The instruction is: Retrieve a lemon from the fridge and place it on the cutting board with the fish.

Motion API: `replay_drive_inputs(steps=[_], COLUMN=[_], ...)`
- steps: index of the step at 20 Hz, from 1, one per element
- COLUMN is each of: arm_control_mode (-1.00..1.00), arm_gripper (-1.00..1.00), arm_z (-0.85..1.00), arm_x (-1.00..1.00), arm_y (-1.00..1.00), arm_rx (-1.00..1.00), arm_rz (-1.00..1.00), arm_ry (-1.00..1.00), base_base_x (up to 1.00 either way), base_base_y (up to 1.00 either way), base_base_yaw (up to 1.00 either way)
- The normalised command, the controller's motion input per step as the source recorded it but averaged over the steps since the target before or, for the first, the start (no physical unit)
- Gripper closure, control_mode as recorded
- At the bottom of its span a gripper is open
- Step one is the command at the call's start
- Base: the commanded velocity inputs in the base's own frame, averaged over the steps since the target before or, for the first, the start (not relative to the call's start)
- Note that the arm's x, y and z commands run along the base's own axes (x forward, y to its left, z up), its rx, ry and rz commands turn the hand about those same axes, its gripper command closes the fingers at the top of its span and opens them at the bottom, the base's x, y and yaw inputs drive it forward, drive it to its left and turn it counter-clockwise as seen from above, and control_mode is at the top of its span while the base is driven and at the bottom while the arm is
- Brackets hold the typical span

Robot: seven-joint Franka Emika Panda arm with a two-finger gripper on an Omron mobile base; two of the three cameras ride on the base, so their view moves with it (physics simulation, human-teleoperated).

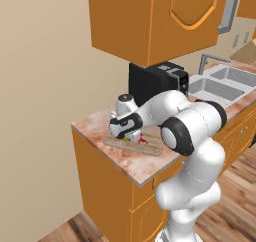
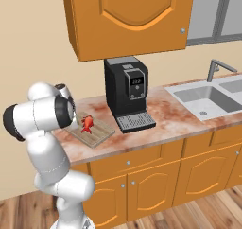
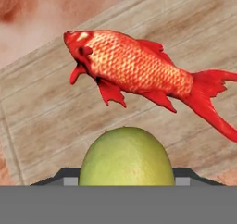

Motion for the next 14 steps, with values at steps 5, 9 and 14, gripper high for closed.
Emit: replay_drive_inputs(steps=[5,9,14], arm_control_mode=[-1.0,-1.0,-1.0], arm_gripper=[1.0,1.0,1.0], arm_z=[-0.17,-0.21,-0.26], arm_x=[0.26,0.07,0.0], arm_y=[0.0,0.0,0.0], arm_rx=[-0.02,0.0,0.0], arm_rz=[-0.03,0.0,0.0], arm_ry=[0.06,0.0,0.0], base_base_x=[0.0,0.0,0.0], base_base_y=[0.0,0.0,0.0], base_base_yaw=[0.0,0.0,0.0])
